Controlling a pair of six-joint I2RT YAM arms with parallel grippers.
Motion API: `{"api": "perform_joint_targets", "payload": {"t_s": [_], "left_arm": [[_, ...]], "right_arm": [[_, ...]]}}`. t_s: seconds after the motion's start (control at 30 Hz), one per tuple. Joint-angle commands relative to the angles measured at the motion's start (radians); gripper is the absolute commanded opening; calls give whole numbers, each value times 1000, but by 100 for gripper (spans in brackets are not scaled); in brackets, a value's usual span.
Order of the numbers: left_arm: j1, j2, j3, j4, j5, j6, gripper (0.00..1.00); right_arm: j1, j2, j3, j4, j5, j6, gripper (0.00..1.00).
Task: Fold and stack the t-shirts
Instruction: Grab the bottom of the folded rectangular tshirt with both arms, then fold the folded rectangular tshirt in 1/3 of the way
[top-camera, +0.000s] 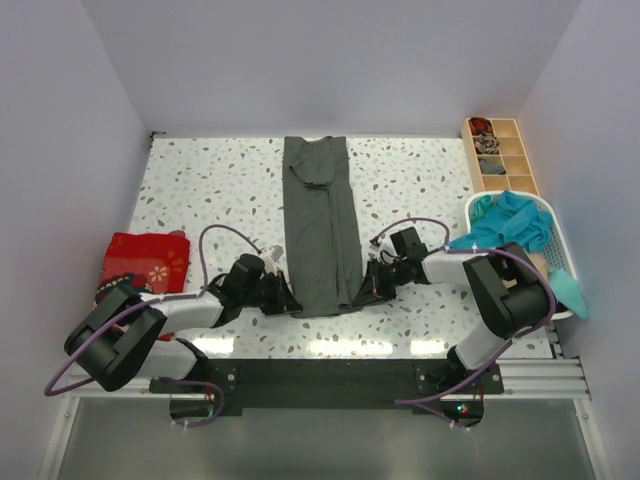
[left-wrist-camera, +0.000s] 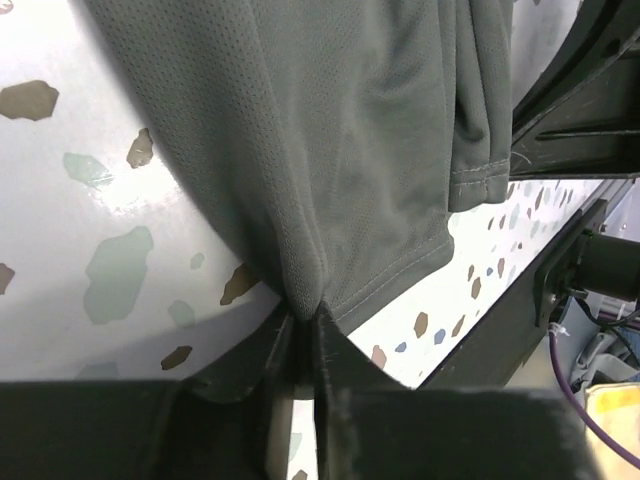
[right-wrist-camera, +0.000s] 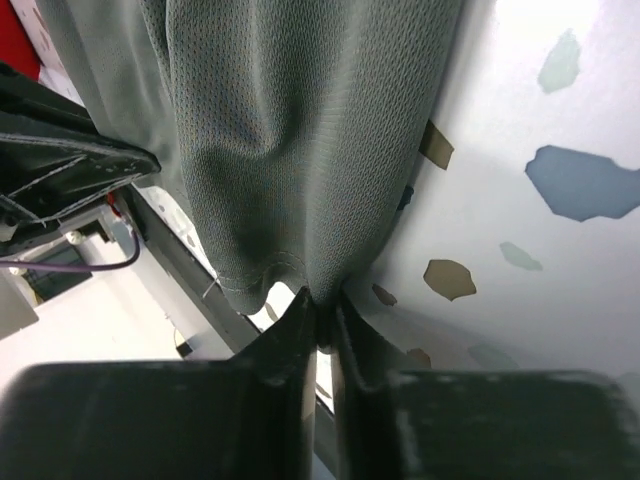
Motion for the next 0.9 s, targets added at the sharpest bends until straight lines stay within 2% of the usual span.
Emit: {"api": "perform_joint_targets", "payload": {"t_s": [0.0,0.03,0.23,0.3,0.33,0.47,0.67,0.87], "left_arm": [[-10,17,14,-6,-12,16,3],[-11,15,21,-31,-15,27,0],[-13,-64,103,-213,-36,76,0],[-11,-100,145,-262,-55,88,0],[-11,-129,164,-340,-64,103,0],[-13,-167,279,-433,-120,128,0],[-11,-118,392,-444,-177,147,0],[0,12,512,-454,-254,188,0]], "right_arm": [[1,12,-29,41,31,-13,2],[3,-6,-31,42,27,-13,0],[4,-121,-17,-40,17,-28,0],[3,-169,12,-86,23,-54,0],[3,-183,23,-125,27,-60,0],[3,-240,87,-185,38,-90,0],[3,-201,254,-234,86,-134,0],[3,-53,452,-272,141,-192,0]]}}
